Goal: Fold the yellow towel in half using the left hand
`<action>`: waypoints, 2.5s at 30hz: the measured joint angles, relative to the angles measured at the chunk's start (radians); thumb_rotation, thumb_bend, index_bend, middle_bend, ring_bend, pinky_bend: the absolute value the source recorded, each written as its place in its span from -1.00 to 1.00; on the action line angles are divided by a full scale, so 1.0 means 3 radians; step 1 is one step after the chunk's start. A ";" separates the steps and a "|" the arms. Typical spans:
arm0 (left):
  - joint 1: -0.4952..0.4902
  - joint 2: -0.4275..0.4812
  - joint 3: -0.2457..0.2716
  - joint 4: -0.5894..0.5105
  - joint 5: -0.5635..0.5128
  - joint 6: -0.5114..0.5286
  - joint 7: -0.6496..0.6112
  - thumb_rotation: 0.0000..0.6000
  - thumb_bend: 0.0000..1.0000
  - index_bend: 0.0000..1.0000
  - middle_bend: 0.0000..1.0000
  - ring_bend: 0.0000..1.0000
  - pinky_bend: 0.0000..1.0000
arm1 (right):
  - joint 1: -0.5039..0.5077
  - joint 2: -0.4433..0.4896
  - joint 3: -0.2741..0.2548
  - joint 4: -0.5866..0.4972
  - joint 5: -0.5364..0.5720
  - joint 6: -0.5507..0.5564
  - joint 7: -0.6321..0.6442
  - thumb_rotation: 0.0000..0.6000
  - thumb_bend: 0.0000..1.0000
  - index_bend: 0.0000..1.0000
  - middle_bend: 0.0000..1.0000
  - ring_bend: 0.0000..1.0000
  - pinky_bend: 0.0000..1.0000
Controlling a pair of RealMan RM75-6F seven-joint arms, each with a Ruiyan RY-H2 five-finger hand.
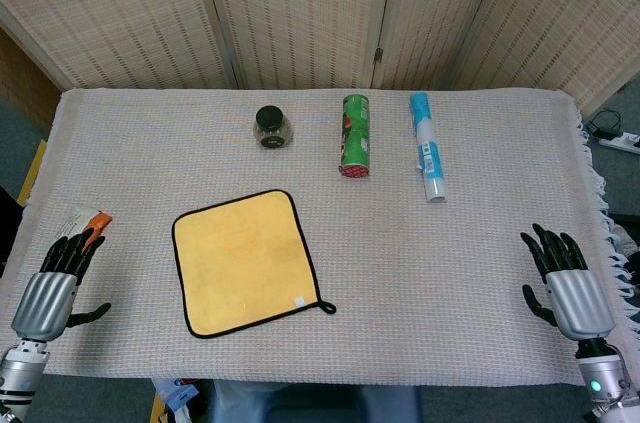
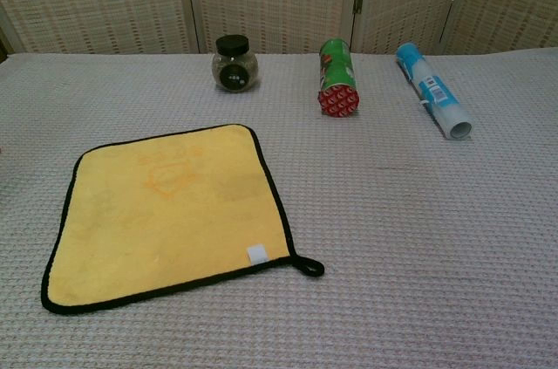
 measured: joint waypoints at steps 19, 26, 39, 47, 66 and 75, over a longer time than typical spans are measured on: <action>-0.0218 -0.0007 0.0019 -0.0309 0.0276 -0.0124 0.0136 1.00 -0.59 -0.47 0.60 0.81 0.86 | -0.0163 0.0109 -0.0118 -0.0172 -0.0461 0.0458 0.0026 1.00 -0.03 -1.00 -1.00 -1.00 -1.00; -0.0587 0.0013 -0.0199 -0.0600 0.0031 -0.0595 -0.0110 1.00 -0.49 -0.18 1.00 1.00 1.00 | -0.0119 0.0050 -0.0101 -0.0124 -0.0369 0.0309 -0.0032 1.00 -0.04 -1.00 -1.00 -1.00 -1.00; -0.1224 -0.0350 -0.0664 -0.0427 -0.1122 -0.1425 0.0280 1.00 -0.19 -0.14 1.00 1.00 1.00 | -0.0037 -0.0022 -0.0027 0.0004 -0.0129 0.0075 0.0057 1.00 -0.03 -1.00 -1.00 -1.00 -1.00; -0.1563 -0.0673 -0.0841 0.0006 -0.1818 -0.1893 0.0486 1.00 -0.13 -0.17 1.00 1.00 1.00 | -0.0027 -0.0033 0.0015 0.0133 0.0010 0.0018 0.0228 1.00 -0.03 -1.00 -1.00 -1.00 -1.00; -0.2206 -0.1586 -0.0945 0.1849 -0.1963 -0.2672 0.0114 1.00 -0.04 -0.20 1.00 1.00 1.00 | 0.0031 -0.0076 0.0121 0.0385 0.0268 -0.0182 0.0527 1.00 -0.03 -1.00 -1.00 -1.00 -1.00; -0.2348 -0.1767 -0.0992 0.2292 -0.1930 -0.2888 -0.0142 1.00 -0.04 -0.16 1.00 1.00 1.00 | 0.0064 -0.0111 0.0129 0.0456 0.0310 -0.0257 0.0565 1.00 -0.03 -1.00 -1.00 -1.00 -1.00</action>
